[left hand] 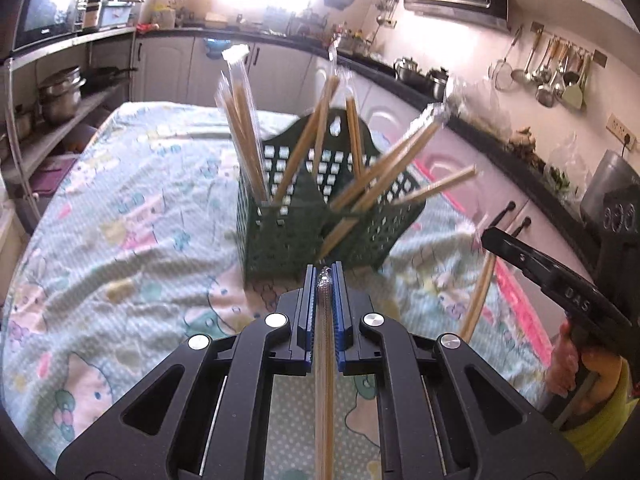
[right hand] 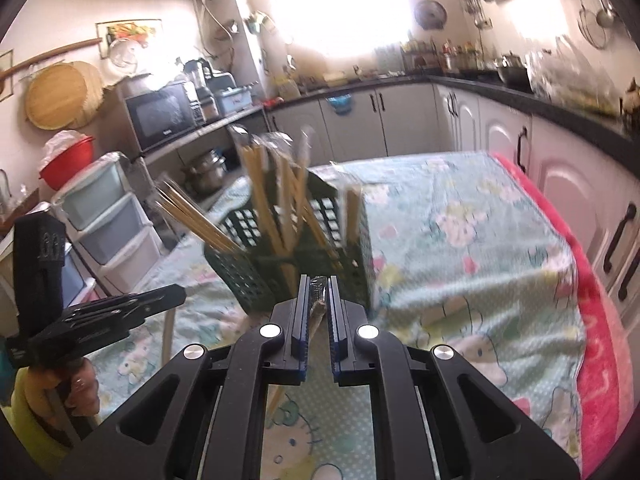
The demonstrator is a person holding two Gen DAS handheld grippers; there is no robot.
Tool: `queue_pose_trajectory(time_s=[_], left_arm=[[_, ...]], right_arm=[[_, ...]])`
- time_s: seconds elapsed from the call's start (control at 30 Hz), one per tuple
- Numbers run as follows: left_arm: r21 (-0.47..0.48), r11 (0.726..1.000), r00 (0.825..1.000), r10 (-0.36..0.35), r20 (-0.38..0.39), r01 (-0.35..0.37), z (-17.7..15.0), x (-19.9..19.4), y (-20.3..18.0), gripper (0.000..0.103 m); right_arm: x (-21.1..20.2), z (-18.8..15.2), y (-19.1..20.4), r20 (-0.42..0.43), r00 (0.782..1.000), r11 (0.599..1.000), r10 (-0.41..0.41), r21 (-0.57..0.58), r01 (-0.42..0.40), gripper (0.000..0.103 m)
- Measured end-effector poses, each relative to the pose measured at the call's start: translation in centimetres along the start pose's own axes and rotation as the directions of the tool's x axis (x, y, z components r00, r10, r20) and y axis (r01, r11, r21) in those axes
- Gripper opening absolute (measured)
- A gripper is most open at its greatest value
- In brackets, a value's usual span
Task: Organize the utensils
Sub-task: 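Lift the chopstick and carry it over the green caddy with the right gripper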
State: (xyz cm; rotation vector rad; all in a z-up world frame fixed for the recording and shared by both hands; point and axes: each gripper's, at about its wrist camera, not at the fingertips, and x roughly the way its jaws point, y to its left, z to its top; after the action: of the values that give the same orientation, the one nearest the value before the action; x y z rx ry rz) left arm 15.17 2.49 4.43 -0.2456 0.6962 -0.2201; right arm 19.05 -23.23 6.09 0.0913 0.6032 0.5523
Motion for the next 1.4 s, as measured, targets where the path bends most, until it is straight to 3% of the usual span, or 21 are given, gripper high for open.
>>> queue_pose_trajectory(time_s=[0.37,0.73,1.4], left_arm=[[-0.013,1.0,0.996,0.025,0.091,-0.024,2.3,-2.4,0.8,0.004],[0.002,1.0,0.98,0.03,0.198,-0.031,5.1,-5.0,0.5,0.004],[0.053,0.999,0.937,-0.013,0.348,-0.006,10.4,-8.0,-2.6,0.004]], right_arm=[[-1.6,2.6,3.0,0.07,0.996,0.997,0.048,-0.069,-0.044,0.008],[-3.4,5.5,5.1,0.164,0.983,0.991,0.08,-0.117,-0.061,0.007],[-6.7,11.3,3.8,0.348,0.937,0.995,0.036,-0.096,-0.003,0.007]])
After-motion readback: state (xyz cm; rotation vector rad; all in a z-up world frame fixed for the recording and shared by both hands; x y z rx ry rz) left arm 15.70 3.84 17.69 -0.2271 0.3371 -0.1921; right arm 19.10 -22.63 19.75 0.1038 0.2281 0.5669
